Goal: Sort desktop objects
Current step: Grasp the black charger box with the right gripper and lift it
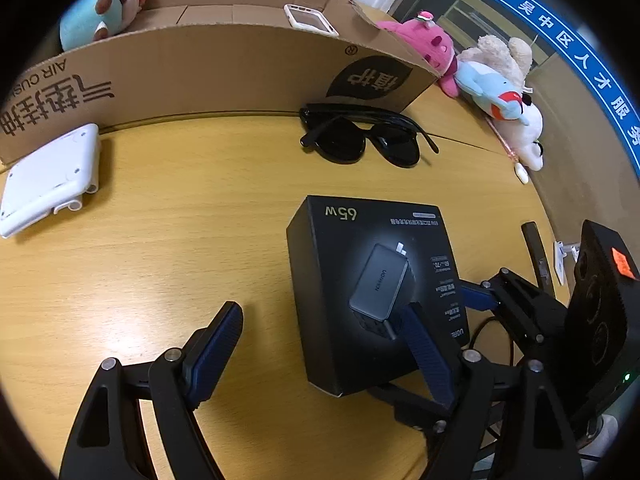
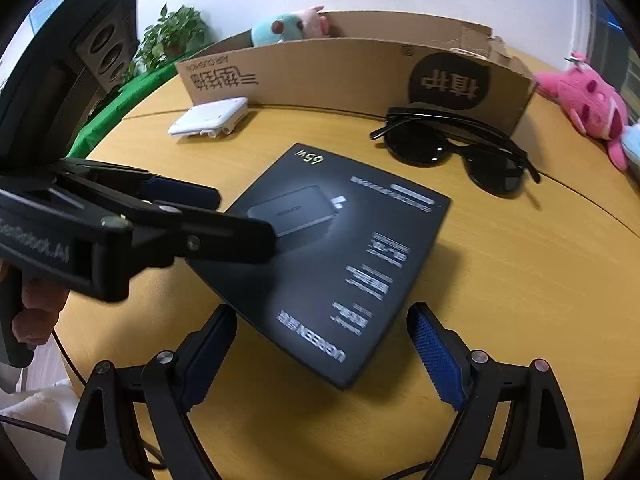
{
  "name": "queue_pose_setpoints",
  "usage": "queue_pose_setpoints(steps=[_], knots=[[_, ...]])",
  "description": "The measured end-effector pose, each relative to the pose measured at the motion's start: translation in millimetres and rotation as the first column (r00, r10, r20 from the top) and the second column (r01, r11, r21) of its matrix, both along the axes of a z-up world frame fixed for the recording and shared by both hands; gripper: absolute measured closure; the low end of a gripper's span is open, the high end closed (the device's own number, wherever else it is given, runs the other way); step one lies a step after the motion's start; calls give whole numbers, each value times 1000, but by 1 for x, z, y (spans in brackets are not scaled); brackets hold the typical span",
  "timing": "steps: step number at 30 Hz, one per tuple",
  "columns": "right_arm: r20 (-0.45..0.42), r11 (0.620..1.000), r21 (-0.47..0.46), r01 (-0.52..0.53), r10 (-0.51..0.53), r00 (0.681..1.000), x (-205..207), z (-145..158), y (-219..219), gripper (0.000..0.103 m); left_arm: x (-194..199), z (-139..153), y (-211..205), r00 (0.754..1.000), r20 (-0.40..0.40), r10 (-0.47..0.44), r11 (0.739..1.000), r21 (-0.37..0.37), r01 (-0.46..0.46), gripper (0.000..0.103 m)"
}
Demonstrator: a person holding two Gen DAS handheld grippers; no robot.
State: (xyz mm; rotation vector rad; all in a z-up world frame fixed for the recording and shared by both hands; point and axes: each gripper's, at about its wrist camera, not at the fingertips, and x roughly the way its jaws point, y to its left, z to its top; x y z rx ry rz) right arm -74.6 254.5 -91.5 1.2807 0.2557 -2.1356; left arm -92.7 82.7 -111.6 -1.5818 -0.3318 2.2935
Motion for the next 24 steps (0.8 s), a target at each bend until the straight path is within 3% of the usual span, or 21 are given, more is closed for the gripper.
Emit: queue_pose_setpoints(steps=[3, 7, 17, 24], knots=[[-4, 1000, 13, -5, 5, 1000, -1, -1, -3, 15, -1, -3, 3, 1000, 14, -18, 999, 32, 18, 21], [-9, 1000, 21, -8, 8, 1000, -2, -1, -6, 17, 1, -4, 12, 998, 25, -64, 995, 82, 62, 29], [-26, 999, 47, -11, 12, 1000, -7, 2, -22, 27, -1, 2, 3, 999, -14, -36, 998, 47, 36, 30], [-73, 1000, 15, -17, 18, 997, -8, 19, -32, 28, 1, 23, -9, 997, -83, 0, 999, 33, 3, 31]])
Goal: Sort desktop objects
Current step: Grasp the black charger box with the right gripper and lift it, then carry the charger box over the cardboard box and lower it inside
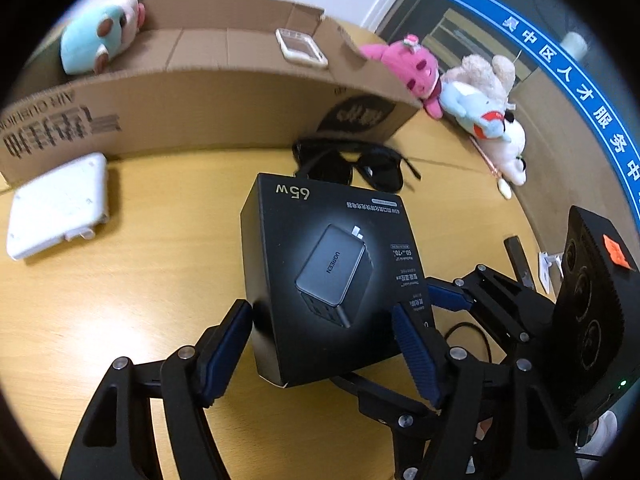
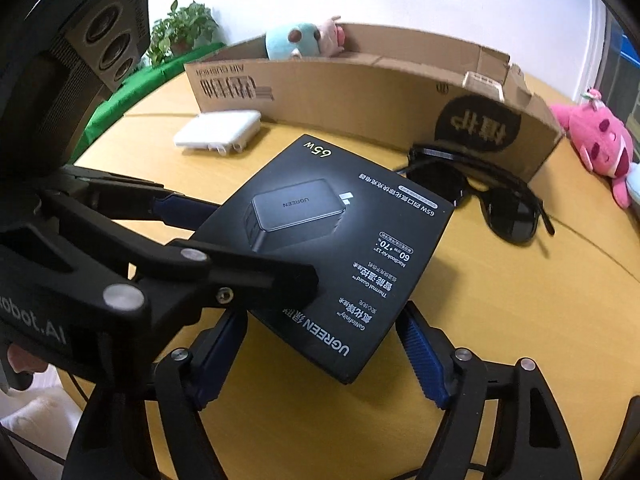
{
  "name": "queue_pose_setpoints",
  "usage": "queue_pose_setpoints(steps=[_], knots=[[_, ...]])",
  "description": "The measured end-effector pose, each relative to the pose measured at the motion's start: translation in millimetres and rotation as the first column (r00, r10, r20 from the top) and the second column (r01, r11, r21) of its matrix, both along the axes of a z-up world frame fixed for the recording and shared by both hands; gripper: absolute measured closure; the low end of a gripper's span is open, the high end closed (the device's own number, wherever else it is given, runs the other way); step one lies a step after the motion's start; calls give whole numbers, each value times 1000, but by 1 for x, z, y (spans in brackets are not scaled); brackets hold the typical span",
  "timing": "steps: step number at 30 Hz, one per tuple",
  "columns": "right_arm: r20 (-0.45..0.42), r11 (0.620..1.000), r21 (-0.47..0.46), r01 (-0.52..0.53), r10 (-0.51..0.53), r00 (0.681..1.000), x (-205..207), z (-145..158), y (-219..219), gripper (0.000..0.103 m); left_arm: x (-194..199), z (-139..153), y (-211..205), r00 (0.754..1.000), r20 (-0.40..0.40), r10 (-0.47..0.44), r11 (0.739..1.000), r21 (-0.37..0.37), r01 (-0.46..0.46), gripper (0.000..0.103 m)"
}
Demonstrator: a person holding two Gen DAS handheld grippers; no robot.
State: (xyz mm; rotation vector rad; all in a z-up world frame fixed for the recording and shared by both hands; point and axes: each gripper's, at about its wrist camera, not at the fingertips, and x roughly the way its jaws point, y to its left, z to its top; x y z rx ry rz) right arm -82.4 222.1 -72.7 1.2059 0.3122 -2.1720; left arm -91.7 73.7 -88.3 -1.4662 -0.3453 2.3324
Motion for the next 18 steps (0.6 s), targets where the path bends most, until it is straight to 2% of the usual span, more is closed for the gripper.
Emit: queue_pose_setpoints(steps=[12, 18], knots=[[-128, 999, -19, -49, 46, 991, -12, 51, -21, 28, -7, 50, -21, 989, -134, 56, 998, 1, -56, 31], [-213, 995, 16, -94, 95, 972, -31, 88, -50, 28, -22, 85, -45, 969, -233, 84, 996, 2, -86, 31]])
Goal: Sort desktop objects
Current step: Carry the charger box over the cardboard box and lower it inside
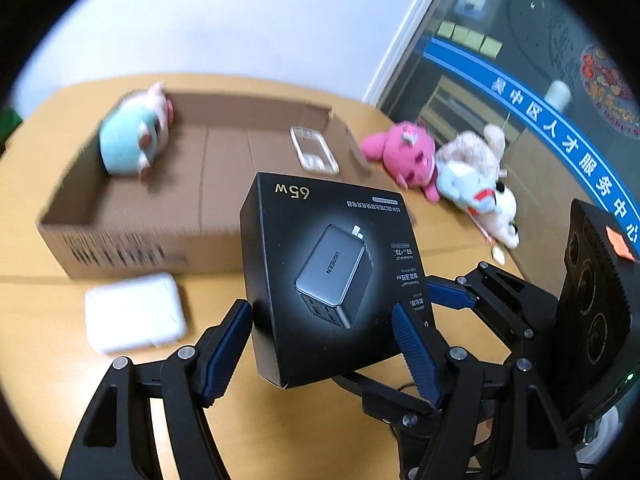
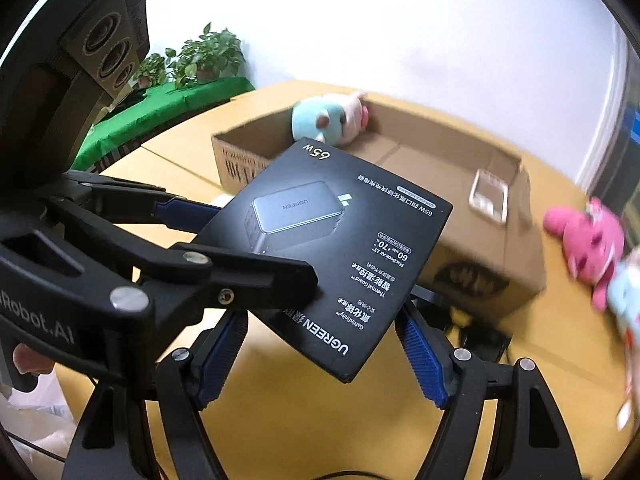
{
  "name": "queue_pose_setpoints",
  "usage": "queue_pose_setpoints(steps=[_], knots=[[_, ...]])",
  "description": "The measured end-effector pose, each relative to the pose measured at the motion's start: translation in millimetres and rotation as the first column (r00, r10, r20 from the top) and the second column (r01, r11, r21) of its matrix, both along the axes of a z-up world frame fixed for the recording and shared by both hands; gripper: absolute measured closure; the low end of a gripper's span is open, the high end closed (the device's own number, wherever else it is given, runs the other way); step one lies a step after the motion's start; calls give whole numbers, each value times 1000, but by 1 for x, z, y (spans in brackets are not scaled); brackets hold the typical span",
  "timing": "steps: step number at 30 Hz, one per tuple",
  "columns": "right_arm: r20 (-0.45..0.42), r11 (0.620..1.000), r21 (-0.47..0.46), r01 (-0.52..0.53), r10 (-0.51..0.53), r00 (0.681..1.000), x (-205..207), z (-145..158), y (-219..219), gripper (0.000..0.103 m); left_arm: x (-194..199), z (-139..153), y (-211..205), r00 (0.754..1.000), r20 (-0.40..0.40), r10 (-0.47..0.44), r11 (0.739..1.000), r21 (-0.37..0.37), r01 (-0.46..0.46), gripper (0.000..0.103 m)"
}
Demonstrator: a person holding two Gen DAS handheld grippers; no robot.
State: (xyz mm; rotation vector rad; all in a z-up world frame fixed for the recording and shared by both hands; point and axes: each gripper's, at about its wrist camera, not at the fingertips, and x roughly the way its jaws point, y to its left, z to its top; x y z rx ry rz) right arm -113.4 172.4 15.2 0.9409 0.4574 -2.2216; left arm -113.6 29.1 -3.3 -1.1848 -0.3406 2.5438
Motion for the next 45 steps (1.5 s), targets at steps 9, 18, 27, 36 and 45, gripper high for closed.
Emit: queue_pose_setpoints(steps=[9, 18, 27, 36, 45], knots=[[-115, 999, 4, -48, 48, 992, -32, 66, -39, 28, -21, 60, -28, 988, -148, 43, 998, -41, -50, 31], [-157, 998, -19, -62, 59, 986, -47, 94, -45, 28, -38, 79, -29, 978, -201, 57, 996, -60, -70, 31], [-117, 999, -12, -31, 29, 993, -98, 87, -27, 28, -88, 72, -11, 986, -165, 16, 998, -61, -27, 31], [39, 998, 64, -2, -1, 999, -182, 37, -3, 28, -180, 9, 15, 996, 73, -57, 998, 17, 56, 31], [257, 993, 116, 33, -62, 965, -237, -47, 27, 28, -228, -68, 39, 948, 302, -101, 990, 121, 67, 31]])
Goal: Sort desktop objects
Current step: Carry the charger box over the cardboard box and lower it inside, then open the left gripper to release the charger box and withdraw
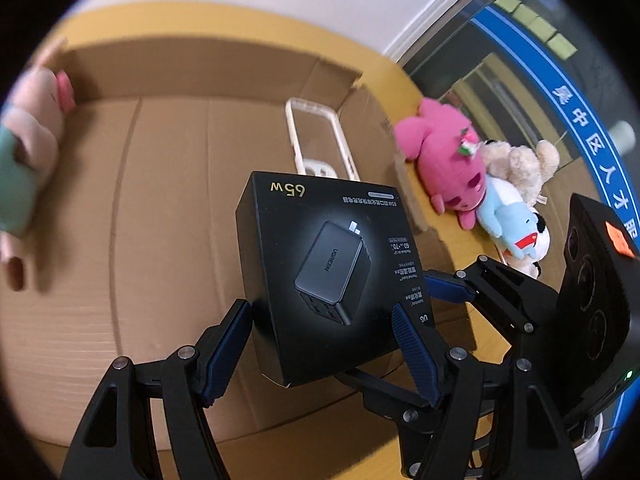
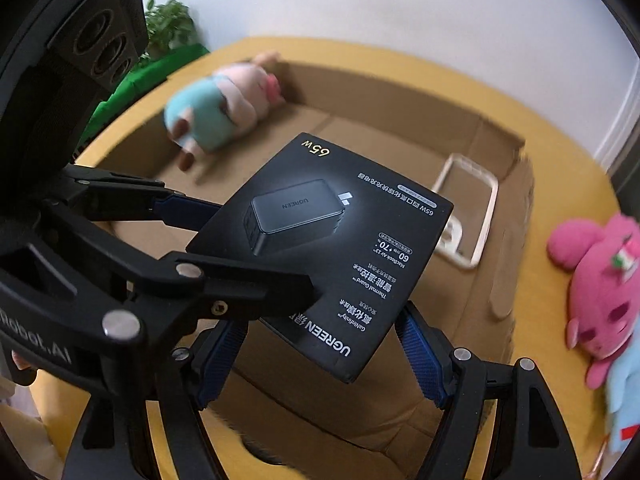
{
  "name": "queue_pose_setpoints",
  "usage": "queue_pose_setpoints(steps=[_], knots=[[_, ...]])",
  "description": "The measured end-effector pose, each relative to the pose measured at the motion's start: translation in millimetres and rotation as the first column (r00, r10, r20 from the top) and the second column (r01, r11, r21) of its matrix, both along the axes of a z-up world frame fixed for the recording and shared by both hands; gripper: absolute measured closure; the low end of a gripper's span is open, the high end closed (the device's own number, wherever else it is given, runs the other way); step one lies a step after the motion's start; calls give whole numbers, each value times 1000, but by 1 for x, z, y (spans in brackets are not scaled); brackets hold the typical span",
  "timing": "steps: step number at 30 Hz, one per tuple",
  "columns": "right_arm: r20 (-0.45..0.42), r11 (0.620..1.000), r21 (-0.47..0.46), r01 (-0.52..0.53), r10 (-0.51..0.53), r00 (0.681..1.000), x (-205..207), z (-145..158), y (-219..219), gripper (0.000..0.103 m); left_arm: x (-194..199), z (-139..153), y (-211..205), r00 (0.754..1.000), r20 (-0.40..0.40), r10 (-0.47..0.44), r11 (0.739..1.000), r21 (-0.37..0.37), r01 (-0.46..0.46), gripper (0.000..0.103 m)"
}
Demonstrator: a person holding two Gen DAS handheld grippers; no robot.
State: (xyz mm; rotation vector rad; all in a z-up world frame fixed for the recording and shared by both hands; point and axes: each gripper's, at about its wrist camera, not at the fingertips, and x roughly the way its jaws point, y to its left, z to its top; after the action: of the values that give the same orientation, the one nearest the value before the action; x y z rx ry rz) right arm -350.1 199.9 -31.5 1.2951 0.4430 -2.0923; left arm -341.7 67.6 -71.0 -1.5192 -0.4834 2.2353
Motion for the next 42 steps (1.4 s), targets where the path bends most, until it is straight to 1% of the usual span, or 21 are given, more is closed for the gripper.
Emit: queue_pose_setpoints(steps=[4, 7, 9, 11, 13, 16, 20, 23, 25, 27, 32, 34, 36, 38, 39, 40, 42], knots=[[48, 1000, 20, -2, 1, 999, -1, -18, 6, 28, -5, -14, 10, 999, 48, -5, 1000, -20, 6, 31], [88, 999, 44, -16, 12, 996, -2, -27, 5, 28, -8, -26, 12, 995, 99, 2, 1000, -18, -1, 31], [112, 997, 66, -29, 22, 993, 0, -32, 3, 28, -8, -31, 14, 993, 118, -1, 1000, -25, 4, 33], [166, 999, 50, -15, 6, 986, -4, -36, 9, 26, -6, -37, 15, 990, 141, -10, 1000, -23, 14, 39], [178, 999, 51, -11, 2, 984, -3, -36, 13, 26, -3, -39, 13, 989, 147, -15, 1000, -11, 17, 39], [170, 999, 48, -24, 16, 985, 6, -26, 19, 26, 1, -37, 21, 988, 146, -41, 999, -25, 46, 40], [147, 1000, 10, -17, 15, 989, 16, 4, 41, 25, 2, -35, 34, 987, 145, -76, 997, -20, 80, 47], [113, 1000, 0, -19, 19, 993, 30, 26, 59, 23, 3, -36, 45, 983, 155, -97, 995, -14, 100, 48], [99, 1000, 3, -19, 19, 995, 40, 35, 69, 23, 7, -35, 54, 981, 151, -119, 992, -24, 124, 48], [83, 1000, 9, -12, 12, 996, 50, 42, 81, 23, 9, -33, 60, 983, 141, -116, 991, -45, 123, 48], [46, 999, 16, 43, -44, 998, 67, 55, 105, 22, 8, -32, 61, 984, 144, -106, 992, -51, 114, 48], [23, 998, 14, 57, -57, 998, 76, 57, 108, 21, 9, -31, 63, 984, 136, -115, 990, -62, 124, 47], [-7, 997, -2, 79, -79, 997, 87, 60, 109, 18, 12, -29, 64, 984, 126, -123, 989, -71, 133, 46], [-44, 992, -35, 118, -120, 992, 95, 63, 107, 14, 19, -24, 62, 988, 103, -117, 986, -104, 128, 47], [-54, 990, -48, 132, -134, 989, 101, 64, 106, 14, 24, -18, 60, 992, 75, -106, 984, -132, 115, 47], [-63, 989, -58, 139, -142, 988, 103, 63, 103, 14, 35, -7, 56, 996, 15, -87, 981, -175, 88, 47], [-88, 986, -74, 152, -158, 983, 112, 63, 99, 14, 53, 11, 47, 996, -73, -48, 969, -244, 29, 46]])
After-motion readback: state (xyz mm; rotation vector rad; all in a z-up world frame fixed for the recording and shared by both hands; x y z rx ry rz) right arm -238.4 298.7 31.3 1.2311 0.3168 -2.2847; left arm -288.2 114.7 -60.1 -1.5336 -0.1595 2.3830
